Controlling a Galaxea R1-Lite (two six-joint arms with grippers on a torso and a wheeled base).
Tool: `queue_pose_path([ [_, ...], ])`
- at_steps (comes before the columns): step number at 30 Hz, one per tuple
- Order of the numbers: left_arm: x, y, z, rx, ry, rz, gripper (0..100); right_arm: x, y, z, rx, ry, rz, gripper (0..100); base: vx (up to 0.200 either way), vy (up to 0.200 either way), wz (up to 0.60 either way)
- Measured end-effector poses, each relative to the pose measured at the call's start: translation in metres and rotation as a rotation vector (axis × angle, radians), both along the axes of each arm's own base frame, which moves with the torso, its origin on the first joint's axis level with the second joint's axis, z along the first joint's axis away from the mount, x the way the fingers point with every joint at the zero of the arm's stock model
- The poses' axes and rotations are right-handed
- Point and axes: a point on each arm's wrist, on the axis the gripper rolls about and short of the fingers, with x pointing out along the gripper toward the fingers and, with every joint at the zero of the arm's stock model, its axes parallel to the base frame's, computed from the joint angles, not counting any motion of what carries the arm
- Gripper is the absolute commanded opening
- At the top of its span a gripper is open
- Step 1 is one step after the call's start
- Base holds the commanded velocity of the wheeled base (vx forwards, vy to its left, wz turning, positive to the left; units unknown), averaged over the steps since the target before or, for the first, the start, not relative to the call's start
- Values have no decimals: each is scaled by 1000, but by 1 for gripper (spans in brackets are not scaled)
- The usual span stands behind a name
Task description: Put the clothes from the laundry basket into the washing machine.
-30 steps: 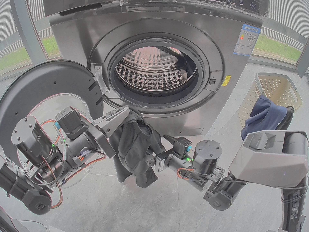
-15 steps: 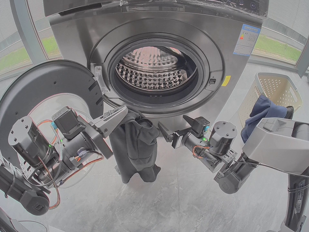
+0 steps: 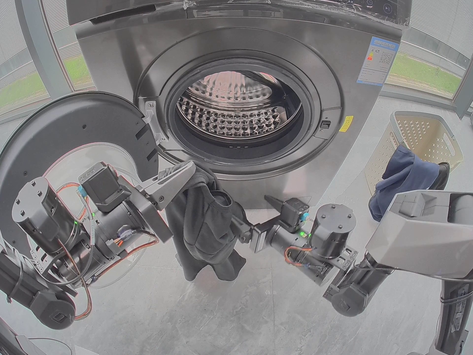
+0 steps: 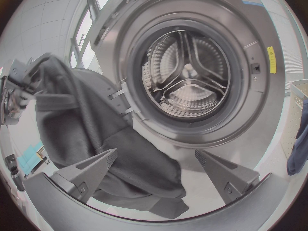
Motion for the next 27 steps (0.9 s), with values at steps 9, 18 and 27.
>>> queue_pose_path([
  [9,0,0,1,-3,0,-1,0,-43,35,-13,-41,41,146,100,0,0,0],
  [18,1,0,2,-8,-2,0,0,-56,47,-24,-62,64,188,100,0,0,0],
  [27,0,0,2,-9,-2,0,0,-36,35,-21,-45,51,106,100,0,0,0],
])
